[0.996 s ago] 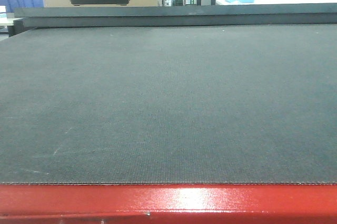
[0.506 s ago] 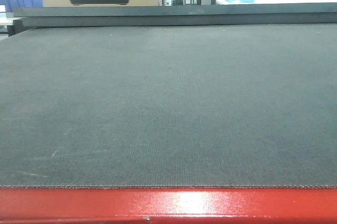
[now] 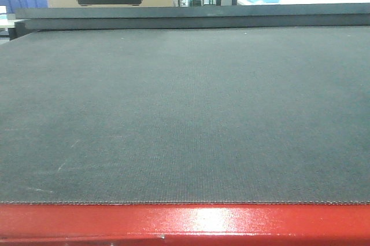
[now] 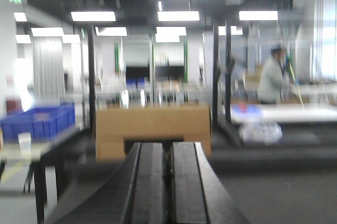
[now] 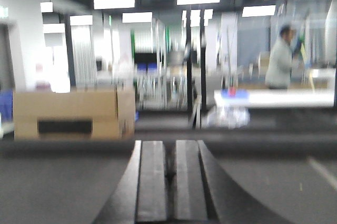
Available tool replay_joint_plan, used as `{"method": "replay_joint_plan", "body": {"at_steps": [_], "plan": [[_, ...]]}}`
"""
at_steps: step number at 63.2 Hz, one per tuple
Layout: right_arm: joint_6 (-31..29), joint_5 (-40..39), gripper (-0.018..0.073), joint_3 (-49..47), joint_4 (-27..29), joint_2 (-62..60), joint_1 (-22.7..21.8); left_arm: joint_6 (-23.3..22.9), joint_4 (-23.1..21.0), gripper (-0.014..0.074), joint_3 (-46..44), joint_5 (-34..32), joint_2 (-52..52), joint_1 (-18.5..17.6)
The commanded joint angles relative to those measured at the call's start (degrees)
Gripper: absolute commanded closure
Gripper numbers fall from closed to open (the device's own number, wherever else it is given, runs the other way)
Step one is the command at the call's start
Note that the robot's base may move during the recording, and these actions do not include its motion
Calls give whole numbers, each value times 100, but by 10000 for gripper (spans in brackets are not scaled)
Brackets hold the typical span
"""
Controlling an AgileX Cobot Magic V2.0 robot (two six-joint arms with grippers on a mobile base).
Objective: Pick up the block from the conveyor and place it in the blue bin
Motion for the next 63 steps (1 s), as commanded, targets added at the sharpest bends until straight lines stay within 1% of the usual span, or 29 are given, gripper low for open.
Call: {"method": "replay_joint_plan", "body": {"at_steps": [1, 4, 5, 8, 12, 15, 21, 28, 33, 40, 45, 57, 60, 63], "plan": [[-55, 974, 727, -553, -23, 615, -32, 43, 9, 707, -713, 1482, 610, -22], [-55, 1306, 727, -828, -35, 941, -32, 43, 9, 707, -983, 1986, 851, -22], [-55, 1478, 727, -905, -46, 1033, -32, 43, 9, 707, -1134, 2286, 995, -22], [-55, 1861, 727, -1130, -57, 1312, -32, 43, 57, 707, -1446, 2867, 1317, -22], [-55, 2527, 727, -1458, -69, 1738, -32, 43, 191, 707, -1714, 3328, 1658, -22], [-55, 3000, 727, -1656, -108, 2027, -32, 43, 288, 707, -1851, 3502, 1912, -22], [-55, 4022, 727, -2003, -178, 2756, -32, 43, 299, 707, -1893, 3526, 2275, -22], [-55, 4669, 727, -2153, -177, 3452, -32, 43, 281, 707, -1839, 3526, 2701, -22], [-55, 4727, 727, -2153, -177, 3862, -32, -10, 242, 707, -1769, 3566, 2958, -22], [-55, 4703, 727, -2153, -97, 4414, -32, -496, 242, 707, -1684, 3685, 3373, -22], [-55, 4703, 727, -2153, -55, 4680, -32, -671, 242, 707, -1663, 3746, 3608, -22], [57, 4692, 725, -2153, -74, 5272, -32, -713, 242, 707, -1663, 3784, 4158, -22], [175, 4705, 703, -2157, -223, 5400, -32, -713, 242, 707, -1663, 3827, 4265, -22], [372, 4754, 651, -2171, -490, 5489, -32, -713, 242, 707, -1663, 3887, 4378, -22]]}}
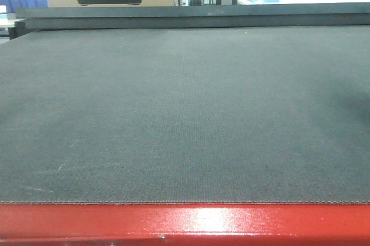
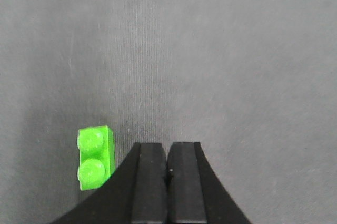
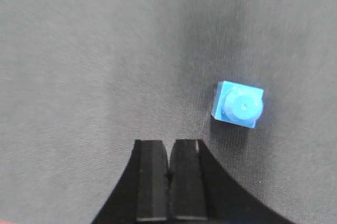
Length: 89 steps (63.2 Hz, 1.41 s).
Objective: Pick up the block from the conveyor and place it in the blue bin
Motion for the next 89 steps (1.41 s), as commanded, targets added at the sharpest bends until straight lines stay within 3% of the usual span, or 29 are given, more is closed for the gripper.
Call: {"method": "replay_joint_plan", "body": {"at_steps": [1, 7, 14, 28, 38, 54, 89], "plan": [[321, 80, 630, -65, -458, 199, -32, -68, 0, 707, 8, 62, 171, -22], [628, 214, 450, -90, -1116, 298, -32, -68, 0, 707, 8, 184, 325, -22], [627, 164, 261, -107, -1240, 358, -32, -68, 0, 707, 8, 246, 443, -22], [751, 61, 109, -107, -977, 827, -45, -68, -98, 707, 8, 246, 492, -22], [776, -18, 83, -107, -577, 1214, -188, -68, -98, 707, 8, 356, 492, -22], [776, -158, 82, -107, -567, 1446, -427, -68, -98, 707, 8, 481, 492, -22], [709, -390, 83, -117, -563, 1974, -428, -68, -98, 707, 8, 619, 492, -22]]}}
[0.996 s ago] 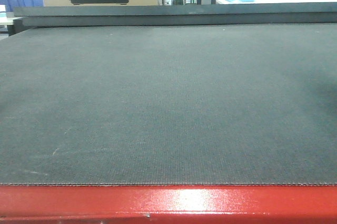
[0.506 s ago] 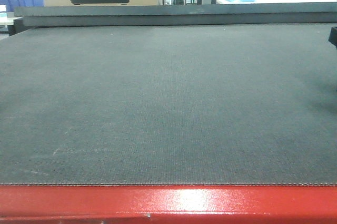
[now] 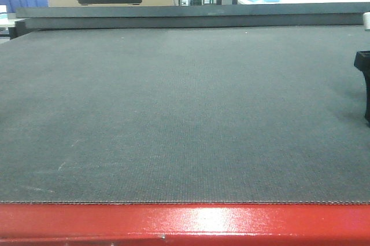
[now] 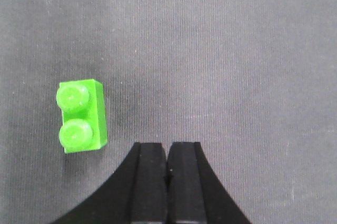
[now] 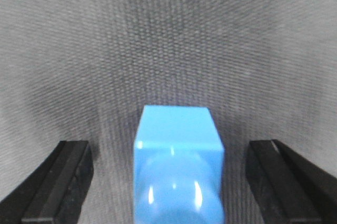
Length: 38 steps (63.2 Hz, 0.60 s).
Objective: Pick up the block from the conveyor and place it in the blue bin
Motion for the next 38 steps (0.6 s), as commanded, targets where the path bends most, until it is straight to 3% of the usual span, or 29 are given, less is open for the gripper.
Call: {"method": "replay_joint_plan", "body": {"at_steps": [1, 19, 30, 38], "plan": [[-87, -66, 84, -44, -21, 2, -28, -53, -64, 707, -15, 67, -12, -22], [-96, -178, 124, -44, -21, 2, -28, -53, -64, 707, -15, 153, -12, -22], [-96, -178, 378, -44, -21, 2, -28, -53, -64, 707, -15, 199, -12, -22], [-96, -178, 644, -44, -45, 2, -28, -53, -64, 707, -15, 224, -12, -22]]}}
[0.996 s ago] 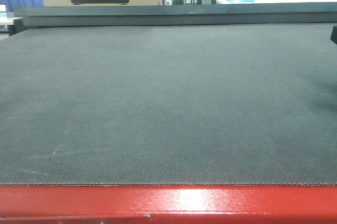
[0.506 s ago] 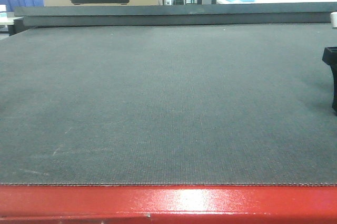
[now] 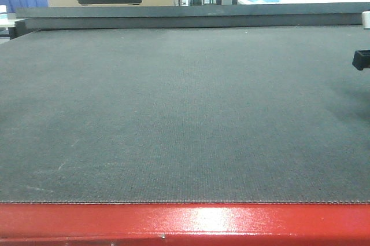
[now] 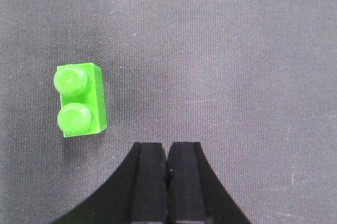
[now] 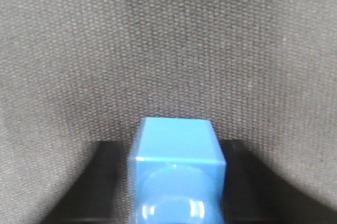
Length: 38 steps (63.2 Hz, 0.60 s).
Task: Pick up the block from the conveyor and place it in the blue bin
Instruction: 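Lower left gripper onto the green block and close on it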
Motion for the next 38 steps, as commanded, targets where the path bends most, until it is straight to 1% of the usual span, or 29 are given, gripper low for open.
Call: {"method": "replay_joint_plan", "body": {"at_steps": [1, 3, 14, 19, 28, 35, 38], "plan": [[-38, -27, 675, -35, -45, 2, -28, -53, -64, 707, -15, 33, -12, -22], [-38, -19, 732, -35, -45, -8, -28, -53, -64, 707, -15, 33, -12, -22], [-38, 227, 721, -48, -45, -337, -28, -53, -1, 707, -15, 76, -12, -22], [-41, 315, 721, -48, -45, -695, -28, -53, 33, 707, -15, 102, -12, 95], [-85, 197, 721, -48, -45, -1486, -16, -53, 107, 707, -15, 110, -12, 487], [-112, -120, 721, -48, -55, -1990, -16, -53, 173, 707, -15, 70, 51, 887], [-112, -249, 721, -48, -55, -2144, -16, 15, 173, 707, -15, 30, 131, 1075]]}}
